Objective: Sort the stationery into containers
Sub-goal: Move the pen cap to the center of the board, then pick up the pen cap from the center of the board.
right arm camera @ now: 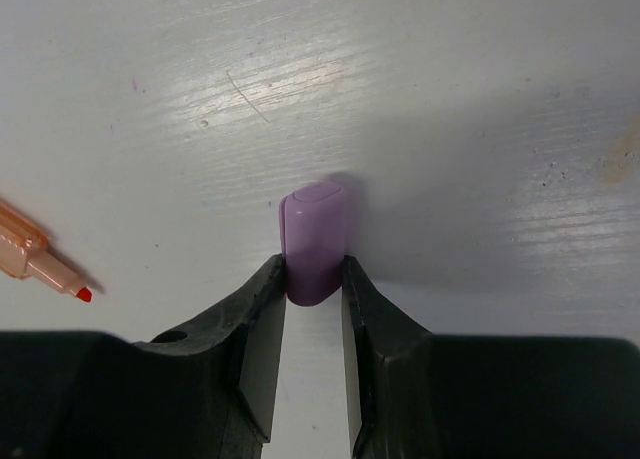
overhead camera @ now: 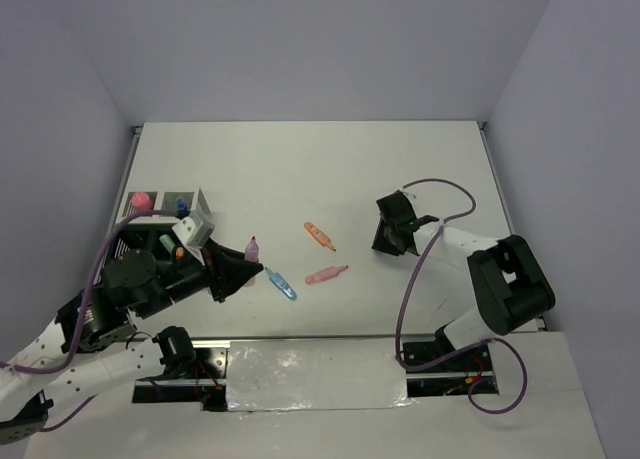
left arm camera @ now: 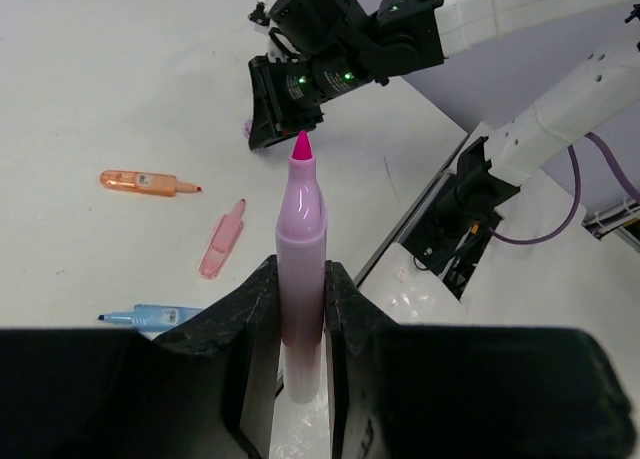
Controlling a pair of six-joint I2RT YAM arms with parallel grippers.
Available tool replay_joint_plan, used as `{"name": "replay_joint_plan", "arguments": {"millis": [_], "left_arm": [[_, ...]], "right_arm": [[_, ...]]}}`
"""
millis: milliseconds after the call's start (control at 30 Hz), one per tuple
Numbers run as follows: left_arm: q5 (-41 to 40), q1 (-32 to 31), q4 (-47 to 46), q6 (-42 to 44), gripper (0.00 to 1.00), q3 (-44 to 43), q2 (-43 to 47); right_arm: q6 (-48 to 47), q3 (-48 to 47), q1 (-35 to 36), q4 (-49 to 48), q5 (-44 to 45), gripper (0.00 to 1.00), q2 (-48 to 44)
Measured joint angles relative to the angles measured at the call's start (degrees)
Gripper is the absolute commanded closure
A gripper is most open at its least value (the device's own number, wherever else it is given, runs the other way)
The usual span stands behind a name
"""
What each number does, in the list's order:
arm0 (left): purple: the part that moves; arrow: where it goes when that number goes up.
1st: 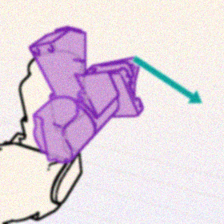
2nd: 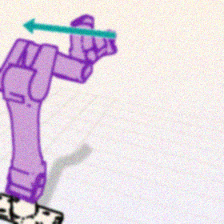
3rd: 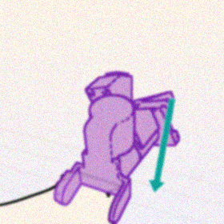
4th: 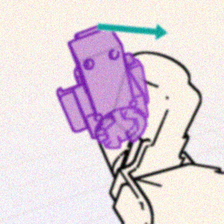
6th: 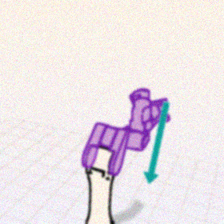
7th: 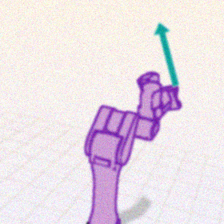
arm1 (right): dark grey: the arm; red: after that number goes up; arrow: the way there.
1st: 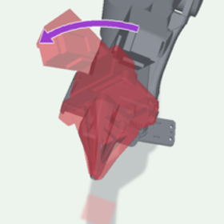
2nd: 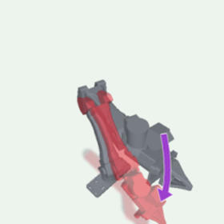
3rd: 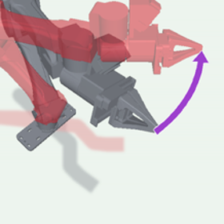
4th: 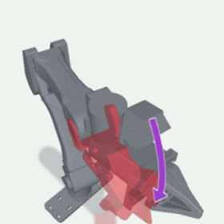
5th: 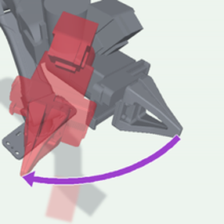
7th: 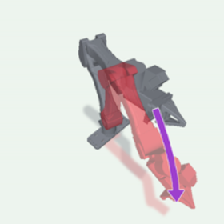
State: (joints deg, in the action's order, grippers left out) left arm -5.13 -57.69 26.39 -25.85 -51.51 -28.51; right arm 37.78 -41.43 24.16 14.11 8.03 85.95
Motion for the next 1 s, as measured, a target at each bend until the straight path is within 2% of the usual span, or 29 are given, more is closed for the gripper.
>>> {"name": "replay_joint_plan", "arguments": {"millis": [67, 100, 167, 267, 600, 833, 1000], "left_arm": [[-0.6, 0.0, 1.2, -0.1, 1.0, 0.0, 1.0], [-0.8, 0.0, 1.7, -0.2, 1.0, 0.0, 1.5], [-1.4, 0.0, 3.2, -0.1, 1.0, 0.0, 2.3], [-2.3, 0.0, 5.0, 0.2, 1.0, 0.0, 2.5], [-3.6, 0.0, 6.4, 1.6, 1.0, 2.3, 1.0], [-3.5, 0.0, 6.6, 1.7, 1.0, 3.0, 1.1], [-3.5, 0.0, 6.6, 1.7, 1.0, 3.1, 1.9]], "right_arm": [[0.2, 0.4, 0.5, -0.5, 0.6, 0.75, -0.3], [0.2, 0.6, 0.7, -0.7, 0.9, 0.6, -0.5], [0.5, 0.8, 1.0, -0.8, 0.9, 0.44, -0.9], [0.1, 1.0, 1.6, -0.2, 0.2, 0.33, -2.1], [-1.7, -1.0, 1.4, 4.6, -0.3, 0.33, -3.4], [-3.0, -7.6, 0.0, 6.7, 1.6, 0.36, 2.7], [-3.1, -7.9, -0.1, 8.6, 2.5, 0.41, 4.4]]}}
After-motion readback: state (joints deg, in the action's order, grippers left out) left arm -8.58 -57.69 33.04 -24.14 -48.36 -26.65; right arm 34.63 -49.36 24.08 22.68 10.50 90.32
